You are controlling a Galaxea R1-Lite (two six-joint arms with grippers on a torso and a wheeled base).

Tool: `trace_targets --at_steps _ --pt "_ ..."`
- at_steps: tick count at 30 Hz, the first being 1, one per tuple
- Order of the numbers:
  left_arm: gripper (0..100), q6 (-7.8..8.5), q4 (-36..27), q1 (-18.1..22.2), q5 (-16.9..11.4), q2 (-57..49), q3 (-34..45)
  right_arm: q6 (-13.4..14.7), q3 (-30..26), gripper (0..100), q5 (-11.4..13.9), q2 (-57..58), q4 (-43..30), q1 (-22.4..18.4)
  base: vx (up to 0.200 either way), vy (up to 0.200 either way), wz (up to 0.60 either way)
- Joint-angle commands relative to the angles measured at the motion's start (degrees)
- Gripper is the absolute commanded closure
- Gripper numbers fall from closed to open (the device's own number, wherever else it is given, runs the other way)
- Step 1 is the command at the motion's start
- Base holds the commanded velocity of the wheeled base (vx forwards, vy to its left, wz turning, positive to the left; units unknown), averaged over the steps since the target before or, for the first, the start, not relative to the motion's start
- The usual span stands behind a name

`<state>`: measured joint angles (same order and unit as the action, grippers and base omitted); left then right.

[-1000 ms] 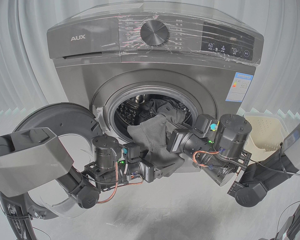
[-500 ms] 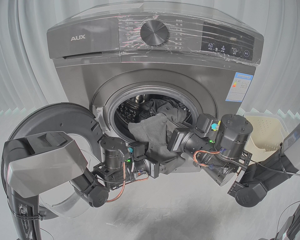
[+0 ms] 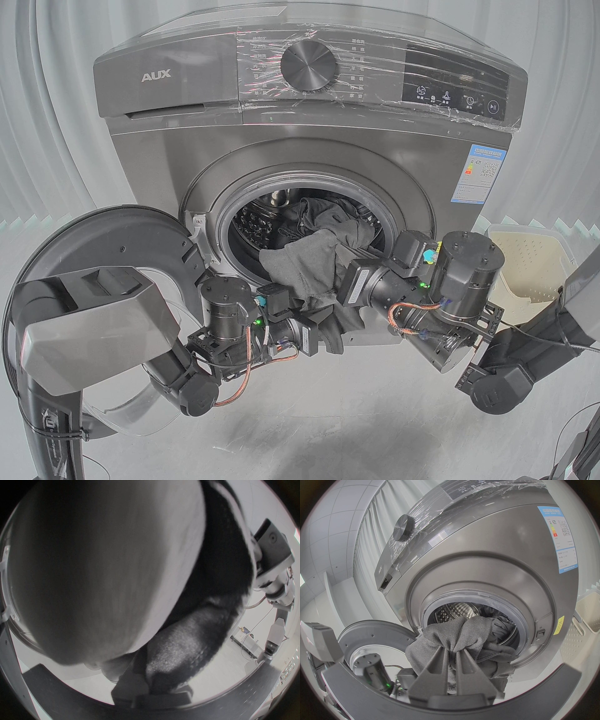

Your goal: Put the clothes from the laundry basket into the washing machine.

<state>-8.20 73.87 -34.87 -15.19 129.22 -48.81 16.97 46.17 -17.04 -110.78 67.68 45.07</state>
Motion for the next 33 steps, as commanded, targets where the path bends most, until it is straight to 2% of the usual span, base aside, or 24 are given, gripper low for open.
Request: trace_targets --at_steps 1,8,13,14,23,33 --pt "100 0.21 1.54 -0.55 -0.1 -4.06 3.28 -0.01 -0.64 100 0.17 -0.23 -0.01 -0.86 0.0 0.0 0.0" --pt "100 0.29 2.85 -3.54 -0.98 -15.67 14.18 -0.27 -1.25 100 0.61 -0.93 0.08 -1.3 0.0 0.0 0.0" --pt "100 0.38 4.52 -5.48 -1.07 -20.5 18.49 -0.53 -2.66 100 1.13 -2.43 2.81 -1.3 0.0 0.0 0.0" --pt "100 0.29 5.23 -5.56 -1.07 -21.03 19.02 -0.62 -3.1 0 1.4 -2.69 3.33 -1.21 0.0 0.0 0.0" --pt "100 0.12 14.46 -1.79 -2.21 -21.99 19.9 -0.8 -9.08 0 2.54 -2.69 2.98 -1.47 0.0 0.0 0.0" --pt "100 0.29 14.81 1.82 -2.12 -19.44 17.96 -2.12 -13.38 0 2.63 -3.92 3.33 -4.46 0.0 0.0 0.0"
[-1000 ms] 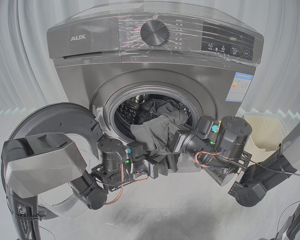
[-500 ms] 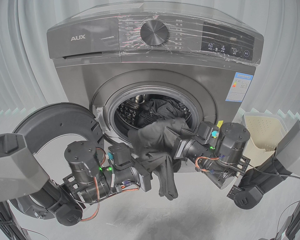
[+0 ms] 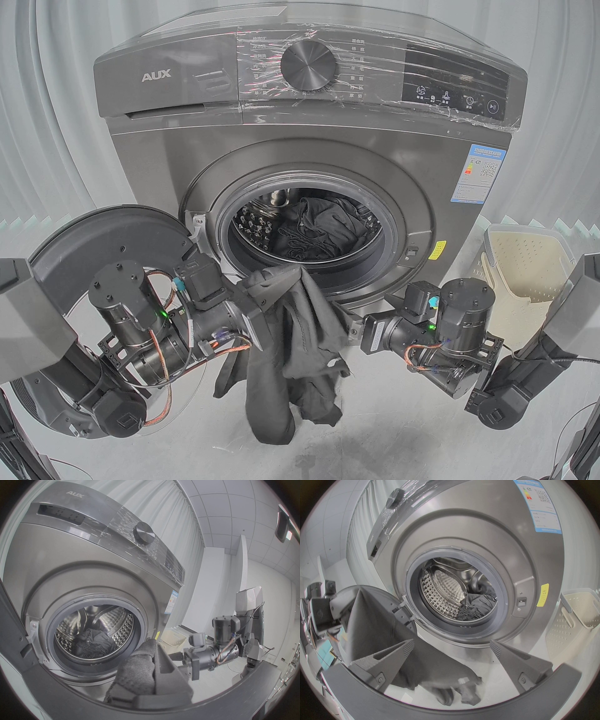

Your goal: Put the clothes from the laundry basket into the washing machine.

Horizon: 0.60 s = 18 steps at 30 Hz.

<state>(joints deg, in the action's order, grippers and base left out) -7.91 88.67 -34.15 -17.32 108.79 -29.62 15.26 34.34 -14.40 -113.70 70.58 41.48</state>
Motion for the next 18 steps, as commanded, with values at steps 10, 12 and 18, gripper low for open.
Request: trace_targets --at_steps 10,12,18 --pt "100 -0.53 0.01 2.15 0.62 1.6 -5.71 -1.64 -3.49 0 0.07 -2.67 0.61 -0.35 0.0 0.0 0.0" --pt "100 -0.53 0.01 2.24 0.62 1.51 -6.24 -1.64 -3.84 0 0.07 -2.93 0.61 -0.18 0.0 0.0 0.0" --pt "100 -0.7 0.01 3.82 0.54 1.69 -9.05 -1.46 -4.02 0 -0.1 -5.74 0.87 -0.53 0.0 0.0 0.0"
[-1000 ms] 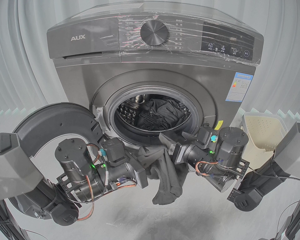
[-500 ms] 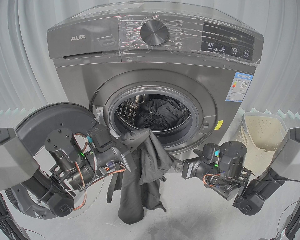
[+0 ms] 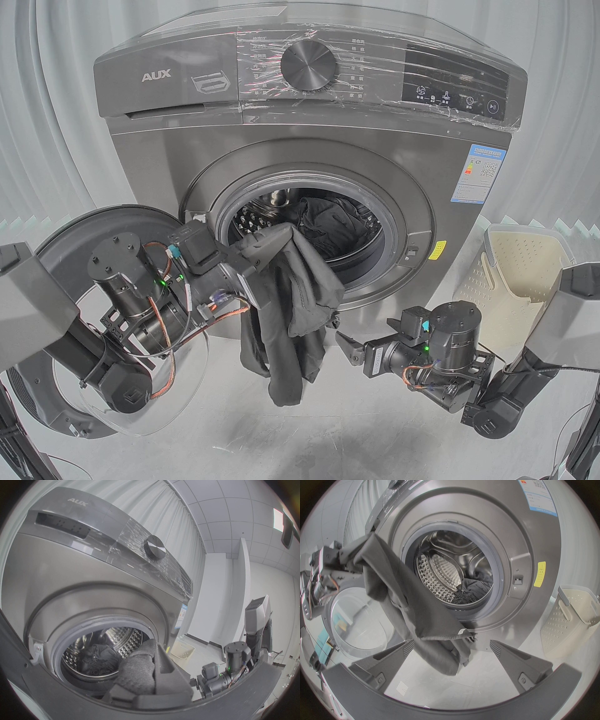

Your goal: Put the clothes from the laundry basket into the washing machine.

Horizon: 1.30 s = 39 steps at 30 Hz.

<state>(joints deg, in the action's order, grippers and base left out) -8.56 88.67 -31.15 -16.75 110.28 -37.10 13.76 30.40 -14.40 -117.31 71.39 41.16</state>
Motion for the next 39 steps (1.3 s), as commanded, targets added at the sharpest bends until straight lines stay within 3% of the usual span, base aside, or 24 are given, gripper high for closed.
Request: trace_targets --at_steps 1,10,13,15,18,39 --pt "100 -0.06 0.01 1.18 -0.04 0.29 -2.1 -0.05 -0.08 0 -0.02 -2.75 0.07 -0.29 0.0 0.0 0.0" --pt "100 -0.23 0.01 1.44 0.49 0.2 -4.56 -1.11 -0.34 0 0.77 -7.14 0.59 -2.66 0.0 0.0 0.0" --pt "100 -0.23 0.01 1.44 1.28 0.29 -5.62 -1.81 -1.58 0 3.15 -8.9 3.49 -3.19 0.0 0.0 0.0" --pt "100 -0.32 0.01 1.44 2.34 0.64 -6.59 -3.57 -2.1 0 6.05 -10.83 8.33 -3.98 0.0 0.0 0.0" --pt "100 -0.58 0.01 1.44 2.78 0.73 -7.11 -5.41 -2.19 0 7.54 -13.38 12.02 -4.77 0.0 0.0 0.0" --pt "100 -1.02 0.01 0.74 4.45 -0.32 -7.2 -5.68 2.64 0 10.71 -19.62 13.16 -7.76 0.0 0.0 0.0"
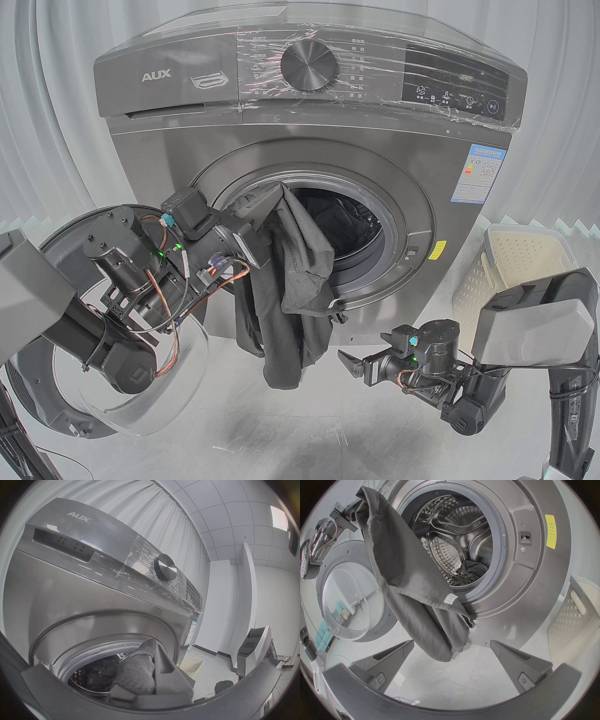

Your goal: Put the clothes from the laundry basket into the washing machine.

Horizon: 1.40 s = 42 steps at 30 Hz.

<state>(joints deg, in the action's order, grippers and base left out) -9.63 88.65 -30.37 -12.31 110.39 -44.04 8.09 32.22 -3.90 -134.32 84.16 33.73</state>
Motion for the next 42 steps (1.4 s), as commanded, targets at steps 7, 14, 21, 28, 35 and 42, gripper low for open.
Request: trace_targets --at_steps 7,14,21,28,35,42 --pt "100 -0.04 -0.06 -0.04 0.01 -1.05 -0.43 -0.1 5.92 0 1.26 -6.66 -0.76 -1.39 0.0 0.0 0.0" --pt "100 -0.04 -0.06 -0.04 0.01 -1.05 -0.43 -0.62 10.67 0 2.85 -8.95 -3.57 -1.83 0.0 0.0 0.0" --pt "100 -0.21 -0.06 -0.04 -0.08 -2.19 -0.87 -3.44 22.18 0 4.25 -14.13 -10.69 -5.78 0.0 0.0 0.0" --pt "100 -0.3 -0.06 -0.04 -0.08 -2.63 -0.87 -6.51 29.66 0 3.99 -18.61 -13.85 -7.8 0.0 0.0 0.0" --pt "100 -0.39 -0.14 -0.13 -0.17 -2.81 -0.78 -6.78 36.69 0 3.64 -20.11 -17.28 -8.16 0.0 0.0 0.0" --pt "100 -0.48 -0.06 -0.22 -0.17 -2.9 -0.69 -6.86 41.87 0 3.64 -22.04 -17.98 -7.63 0.0 0.0 0.0"
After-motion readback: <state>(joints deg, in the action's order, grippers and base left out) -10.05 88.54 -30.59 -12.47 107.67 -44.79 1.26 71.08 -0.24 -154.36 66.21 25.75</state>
